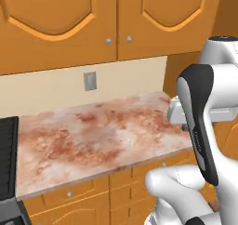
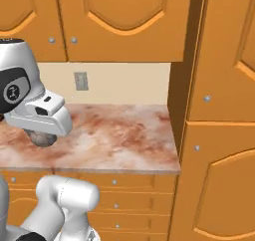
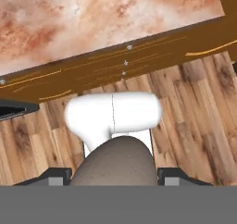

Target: Pick the egg and butter from the fridge and place them by the bowl for mixing.

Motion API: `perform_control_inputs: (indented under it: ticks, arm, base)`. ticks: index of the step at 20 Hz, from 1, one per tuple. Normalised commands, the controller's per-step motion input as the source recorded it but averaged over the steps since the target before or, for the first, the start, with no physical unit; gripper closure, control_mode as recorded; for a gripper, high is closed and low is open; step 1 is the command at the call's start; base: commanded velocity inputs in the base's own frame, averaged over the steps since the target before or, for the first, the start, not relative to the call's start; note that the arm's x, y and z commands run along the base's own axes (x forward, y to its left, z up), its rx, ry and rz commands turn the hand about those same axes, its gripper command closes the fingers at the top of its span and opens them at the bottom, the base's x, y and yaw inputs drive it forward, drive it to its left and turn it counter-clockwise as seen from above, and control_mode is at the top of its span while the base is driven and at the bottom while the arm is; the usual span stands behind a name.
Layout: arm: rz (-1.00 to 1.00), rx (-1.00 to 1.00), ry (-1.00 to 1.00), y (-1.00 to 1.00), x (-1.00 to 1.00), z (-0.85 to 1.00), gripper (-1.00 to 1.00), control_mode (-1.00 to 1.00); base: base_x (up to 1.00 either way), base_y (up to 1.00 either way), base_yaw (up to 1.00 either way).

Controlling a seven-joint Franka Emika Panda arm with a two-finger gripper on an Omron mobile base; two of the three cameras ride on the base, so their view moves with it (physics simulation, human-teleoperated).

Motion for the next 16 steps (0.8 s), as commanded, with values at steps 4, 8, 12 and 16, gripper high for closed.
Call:
perform_control_inputs:
  ticks: [4, 8, 12, 16]
  arm:
    - [0.0, 0.0, 0.0, 0.0, 0.0, 0.0, 1.0, 1.0]
    - [0.0, 0.0, 0.0, 0.0, 0.0, 0.0, 1.0, 1.0]
    - [0.0, 0.0, 0.0, 0.0, 0.0, 0.0, 1.0, 1.0]
    - [0.0, 0.0, 0.0, 0.0, 0.0, 0.0, 1.0, 1.0]
  base:
    - [-0.11, 0.0, 1.0]
    - [-0.13, 0.0, 1.0]
    - [-0.13, 0.0, 1.0]
    - [-0.13, 0.0, 1.0]
